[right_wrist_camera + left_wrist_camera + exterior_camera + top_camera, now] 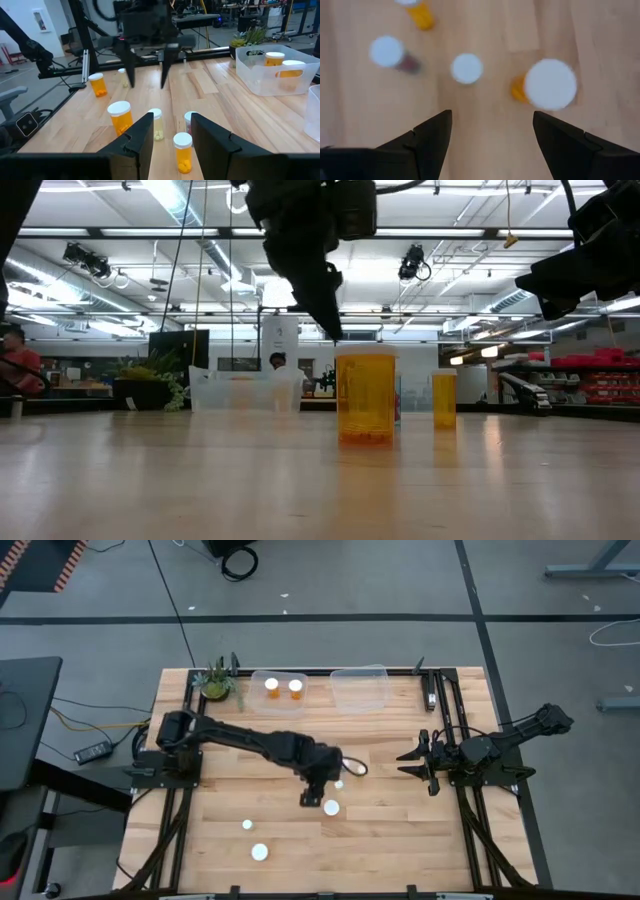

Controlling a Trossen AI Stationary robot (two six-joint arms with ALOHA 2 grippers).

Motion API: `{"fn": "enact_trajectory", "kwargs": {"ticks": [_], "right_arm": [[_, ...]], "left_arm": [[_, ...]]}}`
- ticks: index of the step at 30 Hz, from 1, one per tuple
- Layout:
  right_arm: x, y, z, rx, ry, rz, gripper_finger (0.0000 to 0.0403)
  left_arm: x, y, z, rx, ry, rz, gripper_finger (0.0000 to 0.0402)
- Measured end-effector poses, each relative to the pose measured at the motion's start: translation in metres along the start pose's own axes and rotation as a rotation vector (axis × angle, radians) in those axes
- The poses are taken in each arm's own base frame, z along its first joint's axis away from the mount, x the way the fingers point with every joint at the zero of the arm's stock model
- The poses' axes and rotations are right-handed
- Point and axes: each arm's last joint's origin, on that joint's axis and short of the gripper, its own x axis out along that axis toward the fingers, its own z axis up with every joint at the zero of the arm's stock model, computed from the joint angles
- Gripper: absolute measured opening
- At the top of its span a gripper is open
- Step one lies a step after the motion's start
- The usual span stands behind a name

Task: Pick and place medicine bottles into bin by pill shape (circle, oval)
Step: Put the top large orange pill bottle into the left bin

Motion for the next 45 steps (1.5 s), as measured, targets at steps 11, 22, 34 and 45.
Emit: {"fn": "enact_trajectory", "kwargs": {"ticks": [11, 22, 34, 45], "right_arm": [[0.001, 0.000, -0.001, -0.006, 0.017, -0.002, 0.0138], [0.001, 0.000, -0.002, -0.009, 0.023, -0.003, 0.0138], [0.002, 0.000, -0.002, -0.010, 0.026, -0.003, 0.0138], [0.002, 0.000, -0.002, -0.010, 0.026, -0.003, 0.0138]], "left_arm": [[0.033, -0.029, -0.009, 0.063, 0.092, -0.030, 0.0286], [0.050, -0.037, -0.005, 0.083, 0.046, -0.049, 0.0286], [0.061, -0.040, 0.003, 0.177, -0.048, -0.056, 0.0286], [0.061, -0.040, 0.006, 0.206, -0.083, -0.055, 0.0286]]}}
